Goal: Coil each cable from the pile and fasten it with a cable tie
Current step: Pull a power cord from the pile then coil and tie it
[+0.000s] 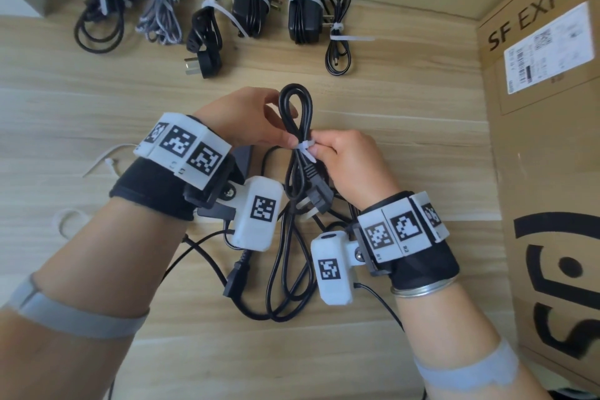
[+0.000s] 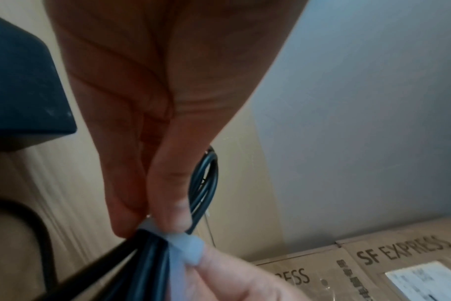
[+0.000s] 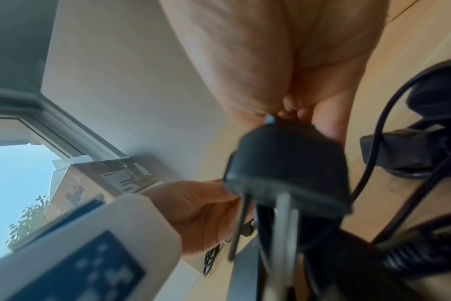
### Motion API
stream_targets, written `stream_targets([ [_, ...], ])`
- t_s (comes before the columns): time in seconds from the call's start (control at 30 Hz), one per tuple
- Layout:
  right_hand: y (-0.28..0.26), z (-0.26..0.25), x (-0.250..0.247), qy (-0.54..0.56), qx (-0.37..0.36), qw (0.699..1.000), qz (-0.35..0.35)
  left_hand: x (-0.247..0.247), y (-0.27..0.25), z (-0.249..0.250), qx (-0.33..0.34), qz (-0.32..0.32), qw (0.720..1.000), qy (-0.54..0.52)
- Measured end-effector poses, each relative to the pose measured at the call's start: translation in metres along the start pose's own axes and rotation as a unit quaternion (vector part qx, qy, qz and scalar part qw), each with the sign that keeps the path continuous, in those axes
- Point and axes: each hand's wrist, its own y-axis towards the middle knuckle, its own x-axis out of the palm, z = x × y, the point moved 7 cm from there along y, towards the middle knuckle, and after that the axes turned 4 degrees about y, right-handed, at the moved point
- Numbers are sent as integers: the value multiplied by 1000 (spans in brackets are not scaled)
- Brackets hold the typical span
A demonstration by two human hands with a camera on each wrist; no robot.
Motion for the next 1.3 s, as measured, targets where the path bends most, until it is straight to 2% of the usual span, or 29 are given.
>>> stream_targets([
  [0.1,0,7,3,29,10,1000,5,3,-3,3,-8,-31,997,71],
  [0.17,-1,7,2,44,11,999,14,3,-3,4,-6,-34,997,76],
  [0.33,0,3,-8,29,14,998,61,4,3,0,1,-24,1000,-9],
  [0.5,3,7,-11,16,25,998,59,7,4,3,14,-6,997,-80],
  [0.77,3,13,-22,-12,23,996,83,7,10,25,28,18,999,33],
  [1.03,2,18,-49,-60,31,996,58,28,25,49,18,-26,993,-110],
  [1.17,0,21,-66,-44,64,996,41,38,32,66,17,-50,987,-152],
  [1.3,-1,21,-84,-34,44,997,46,41,41,84,35,-47,985,-165],
])
